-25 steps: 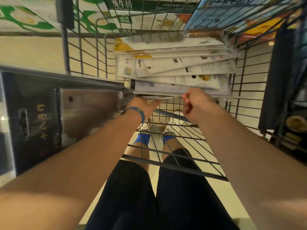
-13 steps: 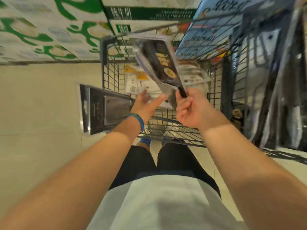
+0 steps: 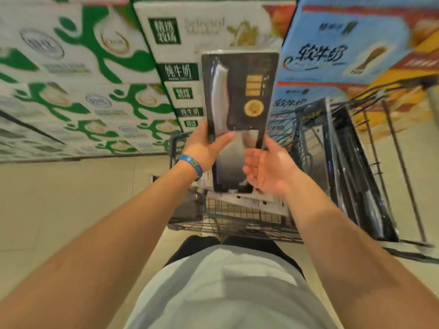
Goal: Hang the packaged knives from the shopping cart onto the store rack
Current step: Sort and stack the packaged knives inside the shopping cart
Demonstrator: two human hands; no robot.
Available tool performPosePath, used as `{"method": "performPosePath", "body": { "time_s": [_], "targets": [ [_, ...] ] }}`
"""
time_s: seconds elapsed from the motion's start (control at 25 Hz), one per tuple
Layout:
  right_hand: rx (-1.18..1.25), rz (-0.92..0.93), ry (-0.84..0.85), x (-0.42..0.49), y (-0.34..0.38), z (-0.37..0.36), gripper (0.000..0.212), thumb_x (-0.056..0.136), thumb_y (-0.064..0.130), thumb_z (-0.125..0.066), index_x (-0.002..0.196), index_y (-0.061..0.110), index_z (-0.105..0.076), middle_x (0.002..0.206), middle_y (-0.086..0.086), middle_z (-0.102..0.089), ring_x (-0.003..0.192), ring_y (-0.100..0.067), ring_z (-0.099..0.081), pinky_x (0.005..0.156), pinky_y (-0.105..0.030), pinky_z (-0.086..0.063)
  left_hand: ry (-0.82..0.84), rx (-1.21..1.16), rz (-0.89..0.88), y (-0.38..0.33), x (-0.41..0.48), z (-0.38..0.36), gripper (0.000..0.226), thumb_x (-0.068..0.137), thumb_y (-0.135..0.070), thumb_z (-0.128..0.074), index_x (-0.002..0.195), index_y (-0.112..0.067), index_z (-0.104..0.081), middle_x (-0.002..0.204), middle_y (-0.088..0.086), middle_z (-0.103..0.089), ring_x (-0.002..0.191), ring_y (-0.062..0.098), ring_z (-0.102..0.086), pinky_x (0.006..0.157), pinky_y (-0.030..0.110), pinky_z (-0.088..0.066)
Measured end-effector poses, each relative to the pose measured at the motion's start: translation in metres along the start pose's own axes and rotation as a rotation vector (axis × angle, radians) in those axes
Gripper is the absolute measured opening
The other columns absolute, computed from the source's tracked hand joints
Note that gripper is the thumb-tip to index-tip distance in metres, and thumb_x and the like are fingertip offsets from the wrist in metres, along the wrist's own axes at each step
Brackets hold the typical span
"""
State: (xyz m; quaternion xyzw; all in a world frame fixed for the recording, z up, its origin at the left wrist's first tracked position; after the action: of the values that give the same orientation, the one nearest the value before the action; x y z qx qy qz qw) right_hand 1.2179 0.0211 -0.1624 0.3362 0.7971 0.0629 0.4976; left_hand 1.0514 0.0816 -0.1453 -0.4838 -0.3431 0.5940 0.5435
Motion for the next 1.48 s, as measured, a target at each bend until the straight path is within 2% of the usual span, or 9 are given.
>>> {"method": "performPosePath", "body": {
  "time_s": [0.24, 0.44, 0.6, 0.8, 0.96, 1.16, 1.32, 1.4, 1.48],
  "targets": [
    [-0.406, 0.454, -0.274, -0.032, 0.072, 0.001, 0.028, 0.101, 0.045, -0.056, 0.108, 0.022, -0.069, 0.097, 0.004, -0.078, 0.089, -0.017, -0.075, 0.076, -0.033, -0.054, -0.14, -0.335, 0.107, -0.048, 0.024, 0.015, 0.032, 0.088, -0.044, -0.066, 0.113, -0.024, -0.06, 0.113, 0.003, -0.07, 0.105, 0.018, -0.067, 0.098, 0.045, -0.052],
    [-0.722, 0.578, -0.331, -0.053, 0.088, -0.015, 0.06, 0.087, 0.055, -0.074, 0.131, 0.016, -0.064, 0.127, 0.002, -0.07, 0.119, -0.017, -0.064, 0.107, -0.043, -0.048, -0.065, -0.424, -0.007, -0.106, 0.04, 0.019, 0.057, 0.075, -0.058, -0.073, 0.119, -0.024, -0.059, 0.121, 0.004, -0.07, 0.111, 0.021, -0.068, 0.1, 0.048, -0.052],
    [-0.367, 0.752, -0.216, -0.071, 0.1, -0.032, 0.022, 0.093, 0.03, -0.074, 0.106, 0.013, -0.077, 0.11, -0.011, -0.078, 0.109, -0.03, -0.072, 0.103, -0.053, -0.053, -0.002, -0.449, -0.075, -0.142, 0.041, 0.02, 0.056, 0.07, -0.057, -0.08, 0.111, -0.02, -0.064, 0.11, 0.007, -0.074, 0.104, 0.027, -0.07, 0.094, 0.055, -0.054],
    [-0.234, 0.789, -0.299, -0.087, 0.111, -0.045, 0.032, 0.082, 0.062, -0.071, 0.088, 0.032, -0.08, 0.098, -0.003, -0.08, 0.094, -0.02, -0.077, 0.078, -0.038, -0.063, 0.125, -0.284, -0.076, -0.143, 0.008, -0.002, 0.054, 0.081, -0.064, -0.064, 0.111, -0.02, -0.068, 0.106, 0.005, -0.075, 0.103, 0.022, -0.07, 0.095, 0.05, -0.054],
    [-0.263, 0.713, -0.289, -0.089, 0.11, -0.052, 0.037, 0.078, 0.079, -0.06, 0.095, 0.05, -0.076, 0.104, 0.011, -0.079, 0.099, -0.01, -0.075, 0.086, -0.037, -0.059, -0.06, -0.252, -0.164, -0.161, 0.008, 0.006, 0.041, 0.095, -0.038, -0.063, 0.095, 0.003, -0.06, 0.082, 0.013, -0.062, 0.076, 0.02, -0.057, 0.077, 0.052, -0.051],
    [-0.718, 0.967, -0.667, -0.135, 0.133, -0.027, 0.056, 0.092, 0.058, -0.063, 0.142, 0.04, -0.045, 0.139, 0.016, -0.053, 0.119, 0.0, -0.052, 0.1, -0.026, -0.044, -0.155, 0.252, -0.376, -0.197, 0.023, 0.022, 0.046, 0.084, -0.055, -0.069, 0.066, -0.018, -0.05, 0.057, -0.003, -0.047, 0.05, 0.007, -0.042, 0.053, 0.037, -0.033],
    [-1.303, 1.458, -1.125, -0.207, 0.171, -0.02, 0.083, 0.088, 0.054, -0.066, 0.156, 0.021, -0.032, 0.162, -0.007, -0.032, 0.149, -0.026, -0.027, 0.12, -0.034, -0.018, 0.034, 0.846, -0.631, -0.239, 0.03, -0.012, 0.054, 0.077, -0.077, -0.058, 0.064, -0.026, -0.05, 0.054, -0.007, -0.05, 0.053, 0.015, -0.053, 0.047, 0.027, -0.035],
    [-1.646, 1.352, -1.181, -0.214, 0.189, -0.01, 0.084, 0.082, 0.059, -0.067, 0.153, 0.024, -0.04, 0.157, -0.007, -0.042, 0.148, -0.03, -0.034, 0.122, -0.049, -0.019, 0.147, 1.189, -0.731, -0.255, 0.028, -0.046, 0.054, 0.078, -0.083, -0.047, 0.077, -0.03, -0.056, 0.062, -0.007, -0.056, 0.059, 0.018, -0.058, 0.047, 0.025, -0.038],
    [-1.843, 1.09, -0.922, -0.202, 0.197, 0.013, 0.065, 0.08, 0.06, -0.073, 0.135, 0.029, -0.059, 0.13, 0.0, -0.067, 0.126, -0.026, -0.059, 0.107, -0.048, -0.042, 0.237, 1.445, -0.838, -0.265, 0.021, -0.081, 0.058, 0.079, -0.085, -0.038, 0.09, -0.031, -0.057, 0.062, -0.008, -0.052, 0.052, 0.014, -0.05, 0.044, 0.023, -0.036]
  ]
}}
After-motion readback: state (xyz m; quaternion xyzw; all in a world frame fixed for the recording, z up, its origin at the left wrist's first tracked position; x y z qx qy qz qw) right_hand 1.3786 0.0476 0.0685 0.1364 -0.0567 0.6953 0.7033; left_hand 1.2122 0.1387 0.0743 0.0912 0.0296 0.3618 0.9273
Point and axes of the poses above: each hand's wrist, its own x-axis towards the middle knuckle, its own z-axis out of the back of the hand, y = z × x, the point moved 6 cm from there along x, towards the middle knuckle
